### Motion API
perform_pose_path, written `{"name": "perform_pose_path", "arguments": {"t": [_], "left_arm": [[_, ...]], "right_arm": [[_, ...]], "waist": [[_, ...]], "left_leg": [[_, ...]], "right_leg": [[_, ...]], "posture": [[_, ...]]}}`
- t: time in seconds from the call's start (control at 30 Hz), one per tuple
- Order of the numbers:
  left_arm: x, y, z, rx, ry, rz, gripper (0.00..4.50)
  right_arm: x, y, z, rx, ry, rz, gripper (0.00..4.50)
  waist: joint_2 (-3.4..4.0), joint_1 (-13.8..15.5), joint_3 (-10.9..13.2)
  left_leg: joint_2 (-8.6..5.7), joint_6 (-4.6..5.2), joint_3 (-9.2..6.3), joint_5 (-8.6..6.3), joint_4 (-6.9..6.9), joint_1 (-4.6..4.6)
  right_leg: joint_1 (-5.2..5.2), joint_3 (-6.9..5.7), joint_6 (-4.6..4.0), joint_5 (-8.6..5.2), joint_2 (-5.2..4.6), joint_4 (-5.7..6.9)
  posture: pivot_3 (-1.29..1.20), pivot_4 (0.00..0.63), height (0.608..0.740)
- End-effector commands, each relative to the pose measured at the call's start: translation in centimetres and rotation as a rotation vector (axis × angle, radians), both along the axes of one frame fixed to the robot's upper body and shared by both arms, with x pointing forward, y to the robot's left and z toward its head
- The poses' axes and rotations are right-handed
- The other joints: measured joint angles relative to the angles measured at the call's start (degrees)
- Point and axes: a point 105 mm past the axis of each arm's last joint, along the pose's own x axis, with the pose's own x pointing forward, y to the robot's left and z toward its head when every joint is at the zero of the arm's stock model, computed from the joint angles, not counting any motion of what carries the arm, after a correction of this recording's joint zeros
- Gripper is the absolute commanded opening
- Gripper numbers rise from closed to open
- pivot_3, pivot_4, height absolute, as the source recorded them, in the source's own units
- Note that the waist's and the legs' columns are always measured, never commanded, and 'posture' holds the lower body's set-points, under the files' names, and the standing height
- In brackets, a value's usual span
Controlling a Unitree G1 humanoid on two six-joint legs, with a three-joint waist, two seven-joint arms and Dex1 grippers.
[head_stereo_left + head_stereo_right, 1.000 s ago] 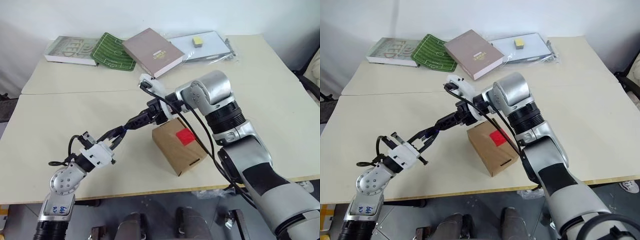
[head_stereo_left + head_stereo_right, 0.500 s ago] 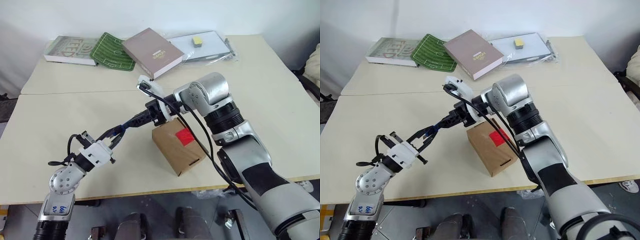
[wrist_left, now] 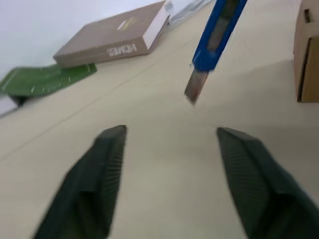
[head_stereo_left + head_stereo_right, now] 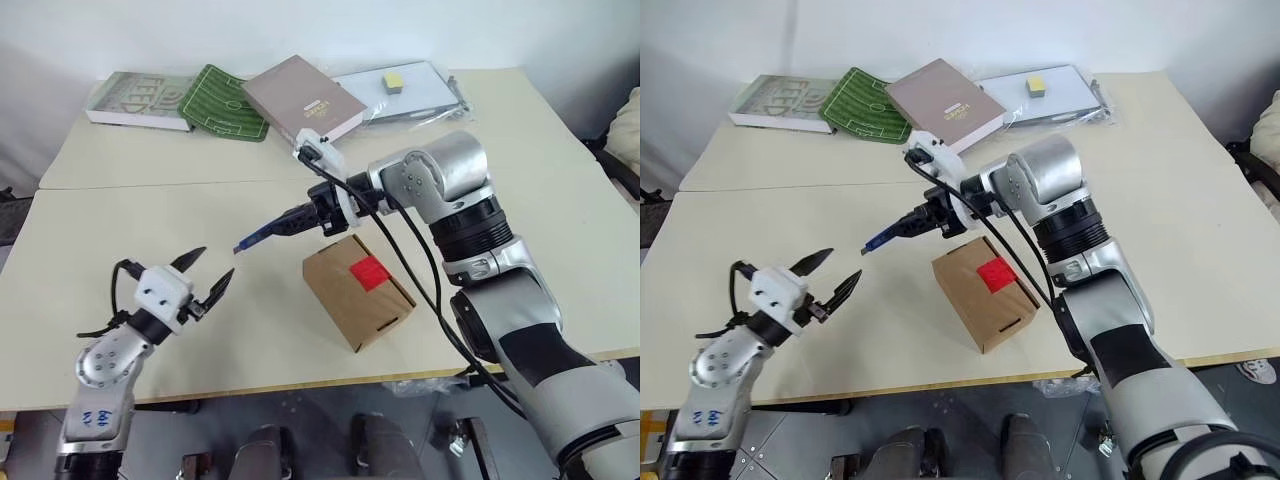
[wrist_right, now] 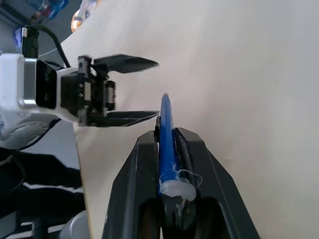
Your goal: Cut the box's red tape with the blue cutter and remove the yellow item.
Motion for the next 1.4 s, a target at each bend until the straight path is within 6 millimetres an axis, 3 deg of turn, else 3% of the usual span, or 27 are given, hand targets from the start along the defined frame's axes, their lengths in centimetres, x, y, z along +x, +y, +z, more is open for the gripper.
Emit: {"name": "perform_pose_path", "arguments": {"t": [0.03, 0.07, 0.2, 0.3, 0.37, 0.43, 0.57, 0.7, 0.87, 1.1, 1.4], "left_arm": [[-1.5, 0.6, 1.5, -0.109, 0.036, -0.03, 4.2], [-2.0, 0.5, 1.5, -0.144, 0.072, -0.047, 4.48], [-3.8, -2.0, 1.4, -0.287, 0.233, -0.177, 4.5], [-3.6, -4.0, 1.5, -0.311, 0.287, -0.222, 4.5], [-3.1, -6.3, 1.9, -0.34, 0.305, -0.306, 4.5], [-3.3, -9.2, 3.3, -0.377, 0.278, -0.451, 4.1], [-2.7, -12.5, 4.7, -0.376, 0.273, -0.61, 3.0], [-1.7, -14.2, 5.0, -0.338, 0.281, -0.698, 1.7], [0.8, -15.4, 3.4, -0.241, 0.369, -0.722, 0.12], [3.2, -16.4, 1.6, -0.149, 0.507, -0.699, 0.02], [3.5, -18.0, 1.2, -0.097, 0.567, -0.729, 0.02]], "right_arm": [[-0.3, -0.5, 2.0, 0.054, -0.059, 0.003, 0.16], [-0.2, -0.8, 2.1, 0.058, -0.065, -0.007, 0.16], [-0.2, -2.4, 3.0, 0.086, -0.093, -0.045, 0.16], [-0.7, -3.8, 3.3, 0.105, -0.139, -0.049, 0.16], [-1.0, -5.1, 3.8, 0.13, -0.178, -0.071, 0.16], [-1.0, -6.5, 4.5, 0.156, -0.239, -0.128, 0.16], [-1.5, -9.3, 4.3, 0.129, -0.326, -0.237, 0.16], [-1.8, -11.7, 3.5, 0.057, -0.363, -0.362, 0.16], [-2.5, -14.7, 2.9, -0.03, -0.396, -0.521, 0.16], [-4.0, -15.7, 2.0, -0.064, -0.399, -0.58, 0.16], [-5.3, -16.7, -0.1, -0.129, -0.38, -0.59, 0.16]], "waist": [[0.0, 0.1, 0.0], [0.0, 0.1, 0.0], [0.0, 0.6, 0.0], [0.0, 1.4, 0.0], [-0.01, 1.8, 0.0], [-0.01, 2.1, 0.0], [-0.01, 1.9, 0.0], [-0.01, 1.7, 0.0], [-0.01, 1.8, 0.0], [-0.01, 2.2, 0.0], [-0.01, 3.5, 0.0]], "left_leg": [[0.0, 0.0, -0.02, 0.0, 0.0, 0.0], [-0.02, 0.0, -0.02, 0.0, 0.0, 0.0], [-0.08, 0.0, -0.11, 0.0, 0.01, -0.01], [-0.08, 0.0, -0.11, 0.0, 0.04, -0.02], [-0.1, 0.01, -0.14, 0.02, 0.05, -0.02], [-0.15, 0.04, -0.13, 0.05, 0.06, -0.03], [-0.16, 0.04, -0.09, 0.05, 0.07, -0.05], [-0.13, 0.04, -0.01, 0.07, 0.06, -0.03], [-0.13, 0.09, 0.02, 0.12, 0.06, -0.02], [-0.13, 0.11, 0.0, 0.14, 0.06, -0.03], [-0.18, 0.14, 0.02, 0.16, 0.09, -0.03]], "right_leg": [[0.01, 0.0, 0.0, 0.0, 0.0, 0.0], [0.02, 0.01, 0.0, 0.0, -0.02, -0.01], [0.04, 0.06, 0.0, 0.0, -0.05, -0.01], [0.07, 0.1, 0.0, 0.0, -0.04, -0.05], [0.11, 0.08, 0.0, 0.0, -0.02, -0.06], [0.12, 0.11, 0.03, 0.02, -0.03, -0.06], [0.1, 0.13, 0.07, 0.05, -0.01, -0.08], [0.09, 0.17, 0.07, 0.05, 0.07, -0.1], [0.07, 0.2, 0.07, 0.05, 0.11, -0.09], [0.08, 0.2, 0.07, 0.05, 0.11, -0.1], [0.09, 0.26, 0.1, 0.07, 0.1, -0.13]], "posture": [[0.0, 0.15, 0.74], [0.0, 0.15, 0.74], [0.0, 0.15, 0.74], [0.0, 0.15, 0.74], [0.0, 0.15, 0.74], [0.0, 0.15, 0.74], [0.0, 0.15, 0.74], [0.0, 0.15, 0.74], [0.0, 0.15, 0.74], [0.0, 0.15, 0.74], [0.0, 0.15, 0.74]]}}
